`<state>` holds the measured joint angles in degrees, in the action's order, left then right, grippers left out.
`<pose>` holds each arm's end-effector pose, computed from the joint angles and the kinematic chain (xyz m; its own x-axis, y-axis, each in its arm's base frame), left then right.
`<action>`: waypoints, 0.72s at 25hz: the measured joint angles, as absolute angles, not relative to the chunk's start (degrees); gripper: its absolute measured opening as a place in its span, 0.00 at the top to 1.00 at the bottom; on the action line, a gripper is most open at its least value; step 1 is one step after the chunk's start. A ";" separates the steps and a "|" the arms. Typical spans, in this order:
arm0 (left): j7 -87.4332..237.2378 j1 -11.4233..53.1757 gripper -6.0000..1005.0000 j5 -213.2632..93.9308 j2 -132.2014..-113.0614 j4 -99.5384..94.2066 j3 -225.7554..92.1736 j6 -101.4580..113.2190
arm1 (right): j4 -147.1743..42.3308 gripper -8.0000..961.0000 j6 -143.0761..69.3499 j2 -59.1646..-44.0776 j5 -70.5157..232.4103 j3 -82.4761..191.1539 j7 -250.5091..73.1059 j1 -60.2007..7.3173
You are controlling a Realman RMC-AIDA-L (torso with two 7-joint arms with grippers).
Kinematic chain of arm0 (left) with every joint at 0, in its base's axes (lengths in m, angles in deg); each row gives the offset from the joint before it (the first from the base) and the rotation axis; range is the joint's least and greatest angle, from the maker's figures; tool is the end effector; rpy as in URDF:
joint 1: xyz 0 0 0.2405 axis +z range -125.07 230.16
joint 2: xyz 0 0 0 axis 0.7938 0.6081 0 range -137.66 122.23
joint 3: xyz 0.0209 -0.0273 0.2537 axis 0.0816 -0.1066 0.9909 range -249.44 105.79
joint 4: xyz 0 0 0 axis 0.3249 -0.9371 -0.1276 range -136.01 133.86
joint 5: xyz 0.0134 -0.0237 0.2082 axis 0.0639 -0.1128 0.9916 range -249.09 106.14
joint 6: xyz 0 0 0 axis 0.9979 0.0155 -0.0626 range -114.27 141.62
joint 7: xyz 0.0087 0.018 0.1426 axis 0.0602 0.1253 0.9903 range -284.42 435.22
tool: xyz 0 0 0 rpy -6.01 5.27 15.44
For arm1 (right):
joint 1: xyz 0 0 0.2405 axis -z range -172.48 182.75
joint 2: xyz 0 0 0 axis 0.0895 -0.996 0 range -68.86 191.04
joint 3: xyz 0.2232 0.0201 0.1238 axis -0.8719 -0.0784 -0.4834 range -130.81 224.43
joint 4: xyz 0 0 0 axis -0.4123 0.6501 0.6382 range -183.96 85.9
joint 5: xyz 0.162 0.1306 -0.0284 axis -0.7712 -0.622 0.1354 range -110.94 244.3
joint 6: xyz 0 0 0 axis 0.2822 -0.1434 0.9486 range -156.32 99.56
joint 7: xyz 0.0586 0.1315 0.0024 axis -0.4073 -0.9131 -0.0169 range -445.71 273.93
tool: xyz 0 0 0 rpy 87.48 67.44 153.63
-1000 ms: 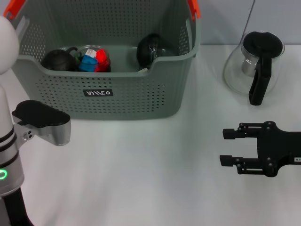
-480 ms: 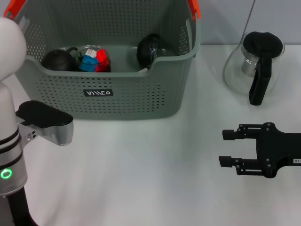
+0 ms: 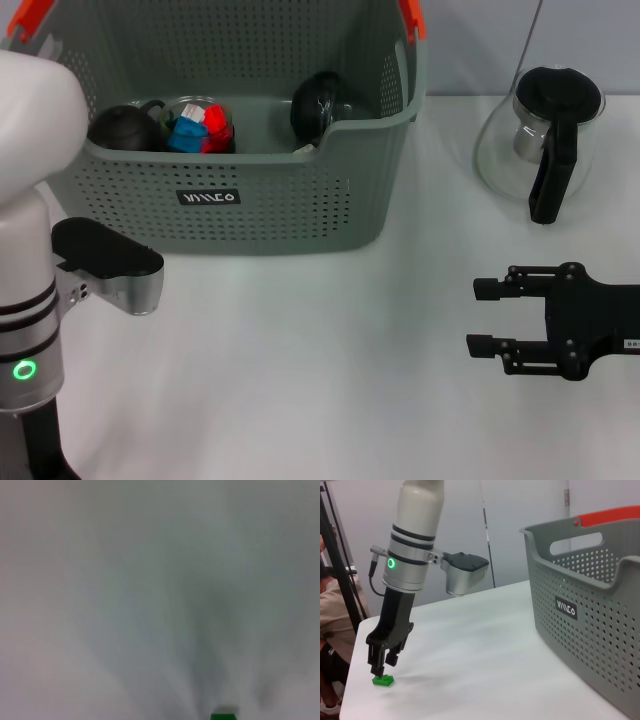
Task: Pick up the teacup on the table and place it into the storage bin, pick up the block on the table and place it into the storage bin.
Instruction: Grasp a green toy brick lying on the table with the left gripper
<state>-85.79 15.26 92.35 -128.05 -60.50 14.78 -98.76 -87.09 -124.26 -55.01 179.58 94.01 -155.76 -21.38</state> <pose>-0.2496 0.2787 -0.0127 0.0833 0.7481 -0.6584 0.6759 -0.5279 -0.5143 0.2741 0.2998 0.0050 0.8779 -0.2089 -0.4309 -0.2728 -0.9577 -0.0914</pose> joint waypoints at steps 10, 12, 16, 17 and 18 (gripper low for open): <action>-86.54 14.45 0.58 92.35 -128.03 -59.04 16.66 -97.61 | -87.09 0.27 -124.27 -55.10 179.62 93.97 -155.67 -21.63; -86.78 14.06 0.57 92.35 -128.03 -57.97 17.32 -96.91 | -87.09 0.27 -124.33 -55.10 179.62 93.97 -155.66 -21.67; -87.75 13.55 0.57 92.35 -127.91 -56.67 19.06 -95.62 | -87.08 0.27 -124.38 -55.10 179.62 93.98 -155.60 -21.61; -87.91 13.50 0.57 92.35 -127.88 -56.59 19.28 -95.51 | -87.08 0.27 -124.38 -55.10 179.62 93.98 -155.59 -21.59; -87.98 13.45 0.57 92.35 -127.88 -56.59 19.35 -95.48 | -87.08 0.27 -124.37 -55.10 179.62 93.98 -155.59 -21.56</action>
